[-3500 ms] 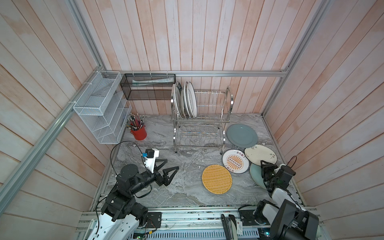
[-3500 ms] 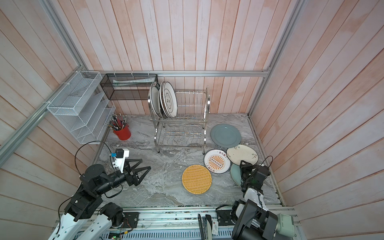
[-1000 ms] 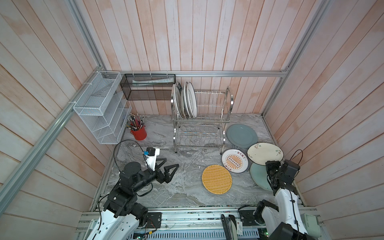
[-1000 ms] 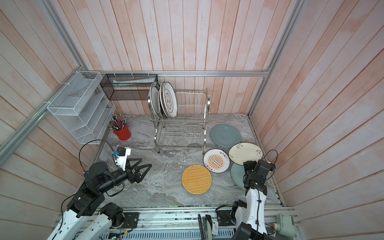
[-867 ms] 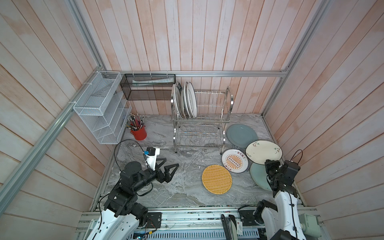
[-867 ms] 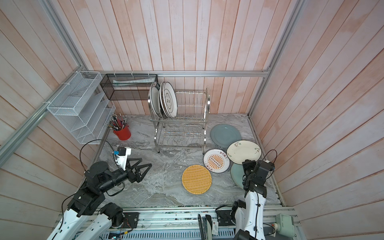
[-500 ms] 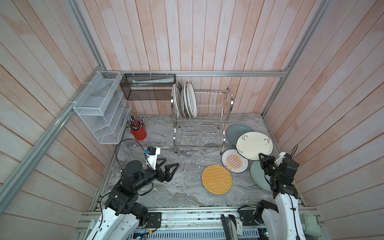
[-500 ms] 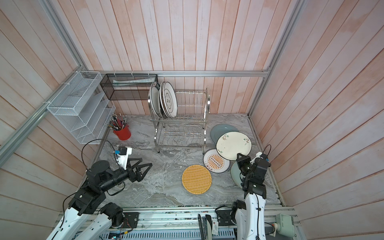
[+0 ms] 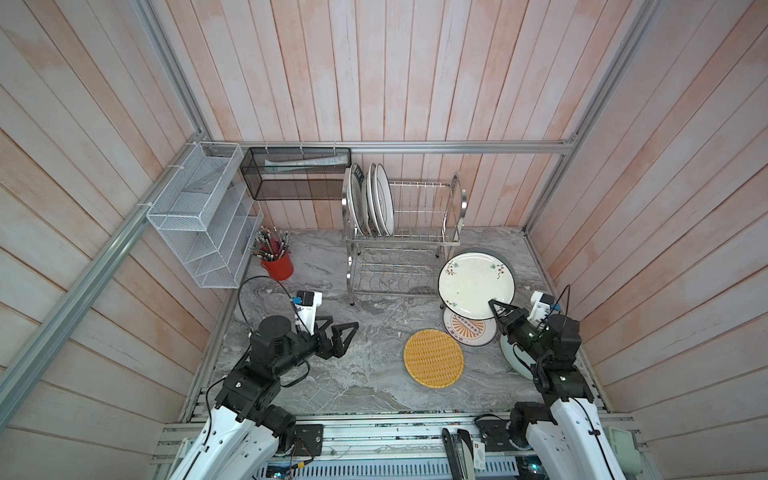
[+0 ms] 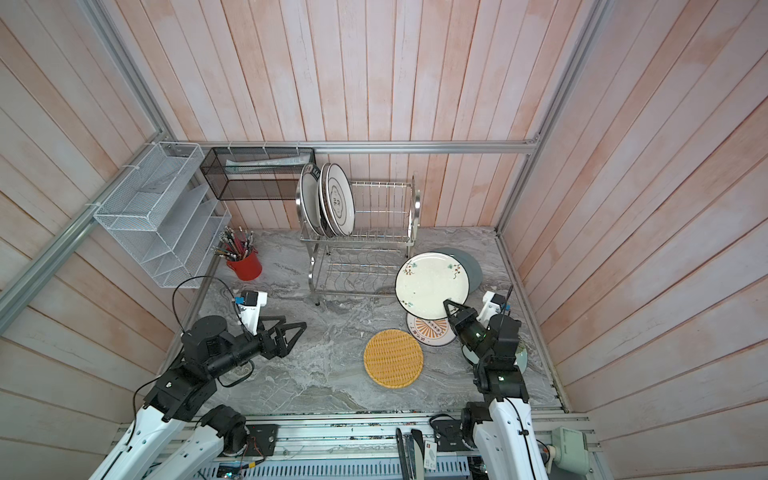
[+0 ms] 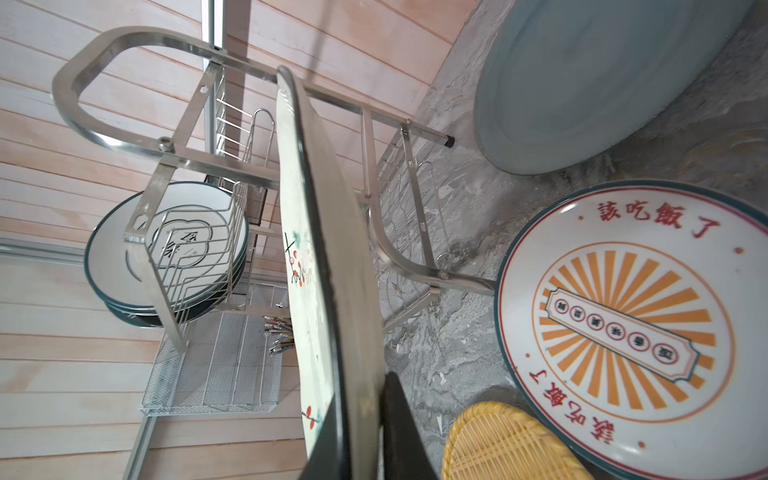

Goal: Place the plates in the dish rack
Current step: 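Grasp the cream floral plate with the left gripper while the right holds it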

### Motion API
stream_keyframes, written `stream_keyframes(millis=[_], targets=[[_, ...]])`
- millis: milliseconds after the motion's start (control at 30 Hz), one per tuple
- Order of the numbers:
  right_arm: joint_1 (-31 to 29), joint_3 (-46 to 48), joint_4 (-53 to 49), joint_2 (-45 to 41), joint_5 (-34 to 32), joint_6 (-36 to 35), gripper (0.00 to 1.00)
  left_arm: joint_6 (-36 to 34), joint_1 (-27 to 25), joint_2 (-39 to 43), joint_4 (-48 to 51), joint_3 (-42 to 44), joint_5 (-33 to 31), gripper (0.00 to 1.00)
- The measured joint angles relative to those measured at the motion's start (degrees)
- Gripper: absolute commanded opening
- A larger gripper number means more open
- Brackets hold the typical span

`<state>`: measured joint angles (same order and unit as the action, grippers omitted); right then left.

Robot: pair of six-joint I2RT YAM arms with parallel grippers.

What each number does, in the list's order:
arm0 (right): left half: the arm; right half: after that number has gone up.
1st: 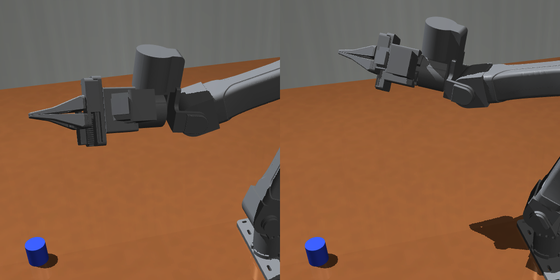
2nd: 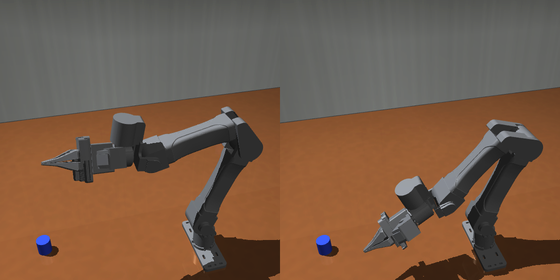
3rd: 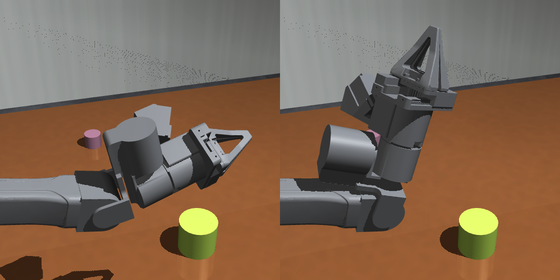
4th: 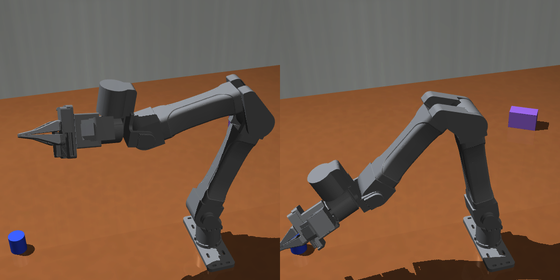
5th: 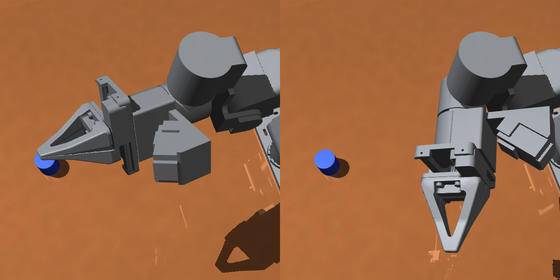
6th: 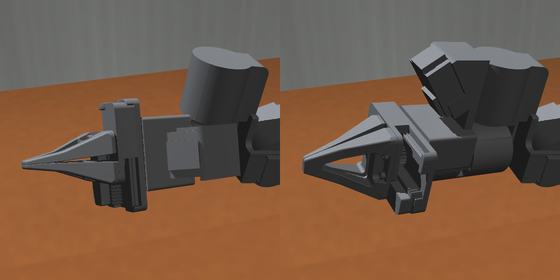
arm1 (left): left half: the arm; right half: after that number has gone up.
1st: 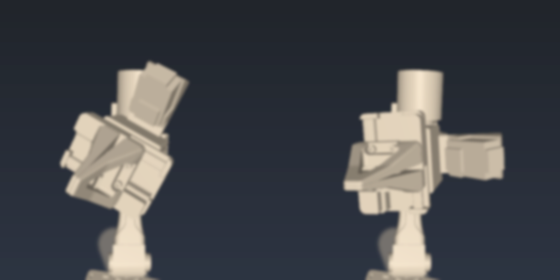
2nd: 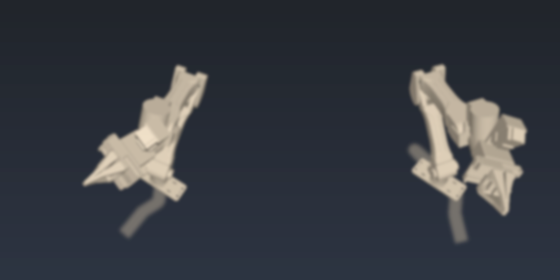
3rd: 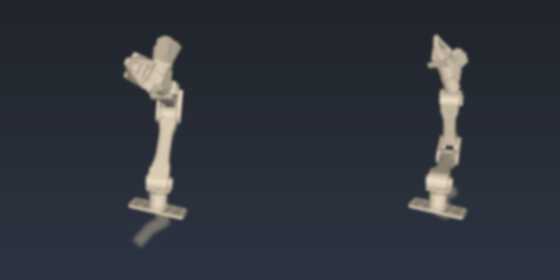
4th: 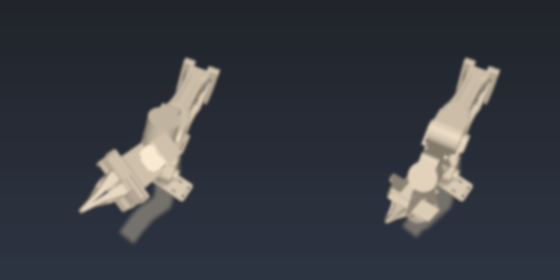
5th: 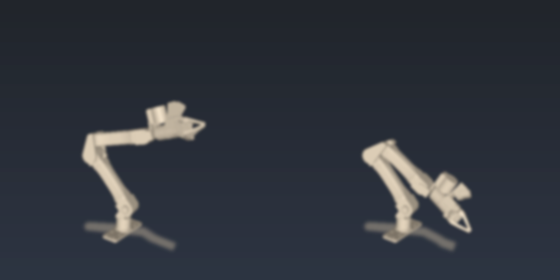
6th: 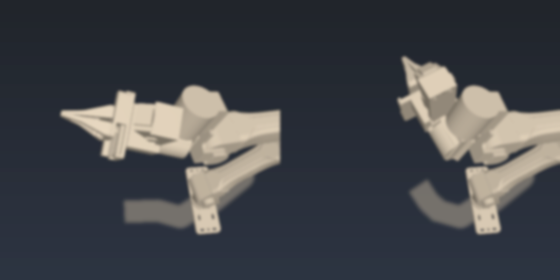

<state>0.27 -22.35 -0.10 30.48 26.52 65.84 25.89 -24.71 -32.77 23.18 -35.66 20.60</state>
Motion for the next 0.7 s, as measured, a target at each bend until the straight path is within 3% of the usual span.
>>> stream_keyframes(millis=[167,300,467,567,700], targets=[[-6.2,1.3,2.9,-0.6,-2.4,2.8,0.00,8.9,-1.1,-1.3,-11.1,7.9,-0.4,1.00],[-12.6,2.9,5.4,1.1,-5.5,4.5,0.00,15.9,-9.4,-6.4,-20.8,12.9,-5.9,1.00],[-21.5,4.1,7.8,4.4,-9.6,5.7,0.00,20.8,-22.1,-19.1,-34.3,12.4,-14.6,1.00],[-25.0,4.4,9.4,5.8,-10.9,6.2,0.00,23.6,-25.1,-26.9,-41.1,11.4,-18.6,0.99],[-26.9,4.4,10.7,6.1,-12.2,6.6,0.00,26.4,-27.9,-35.6,-46.1,6.9,-23.5,0.91]])
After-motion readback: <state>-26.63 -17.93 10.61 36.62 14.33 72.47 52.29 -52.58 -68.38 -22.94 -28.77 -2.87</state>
